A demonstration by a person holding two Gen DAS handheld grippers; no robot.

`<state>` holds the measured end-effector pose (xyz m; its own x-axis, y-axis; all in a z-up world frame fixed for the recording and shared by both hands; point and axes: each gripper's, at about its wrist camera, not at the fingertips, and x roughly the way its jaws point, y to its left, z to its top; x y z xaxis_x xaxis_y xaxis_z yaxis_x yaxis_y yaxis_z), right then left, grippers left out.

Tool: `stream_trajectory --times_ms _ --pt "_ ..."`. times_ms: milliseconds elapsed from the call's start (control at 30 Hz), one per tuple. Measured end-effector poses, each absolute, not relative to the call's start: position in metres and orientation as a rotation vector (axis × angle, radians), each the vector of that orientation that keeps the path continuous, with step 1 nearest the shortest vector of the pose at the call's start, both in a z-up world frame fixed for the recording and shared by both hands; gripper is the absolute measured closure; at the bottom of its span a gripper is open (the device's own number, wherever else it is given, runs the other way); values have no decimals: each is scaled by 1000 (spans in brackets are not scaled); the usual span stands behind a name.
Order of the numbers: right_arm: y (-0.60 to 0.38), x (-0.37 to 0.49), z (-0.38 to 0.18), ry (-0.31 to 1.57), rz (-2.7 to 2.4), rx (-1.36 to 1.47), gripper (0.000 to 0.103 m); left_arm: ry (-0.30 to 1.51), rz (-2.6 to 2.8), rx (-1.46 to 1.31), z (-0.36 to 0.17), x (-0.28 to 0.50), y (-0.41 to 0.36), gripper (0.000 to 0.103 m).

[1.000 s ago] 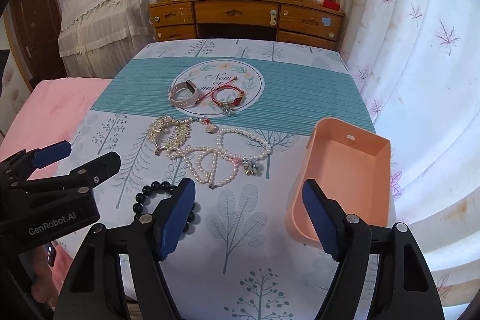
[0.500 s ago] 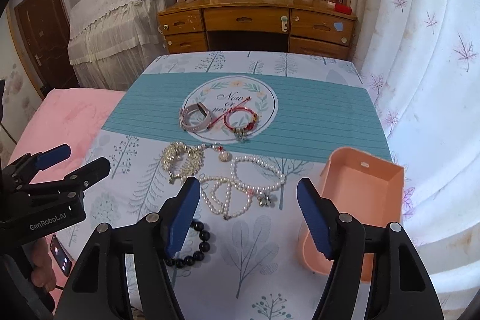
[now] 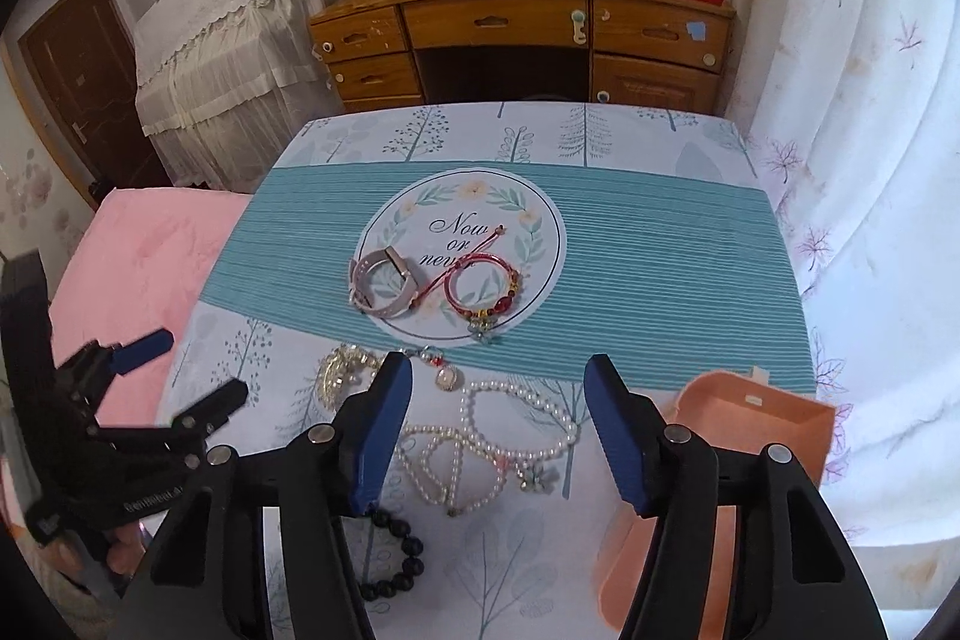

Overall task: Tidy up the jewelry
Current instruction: 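Grasp the gold leaf hair clip with the left tool while the right tool grasps the pink watch band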

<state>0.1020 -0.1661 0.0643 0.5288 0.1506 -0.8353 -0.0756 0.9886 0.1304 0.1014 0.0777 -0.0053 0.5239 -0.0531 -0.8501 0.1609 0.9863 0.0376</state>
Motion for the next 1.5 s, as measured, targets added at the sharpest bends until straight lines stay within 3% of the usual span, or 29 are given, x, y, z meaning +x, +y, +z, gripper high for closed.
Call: stream_trajectory --times_ms 467,867,1067,1167,1267,1367,1500 --pt "-133 230 -25 1229 206 179 48 1203 -193 98 -95 158 61 14" --pt "-60 281 -85 1351 241 135 50 1213 -177 86 -108 169 61 21" --pt "-55 284 -89 1382 237 187 68 1197 -173 80 -105 169 59 31" --pt "-61 280 -89 1398 234 202 70 1187 -173 82 -100 167 58 62" --pt "-64 273 -89 1413 245 230 74 1187 -158 77 -98 166 58 80" --pt "-57 273 -92 1418 240 208 86 1194 -148 54 -96 164 62 80" --pt "-51 272 -92 1407 229 182 92 1165 -130 25 -84 155 70 80"
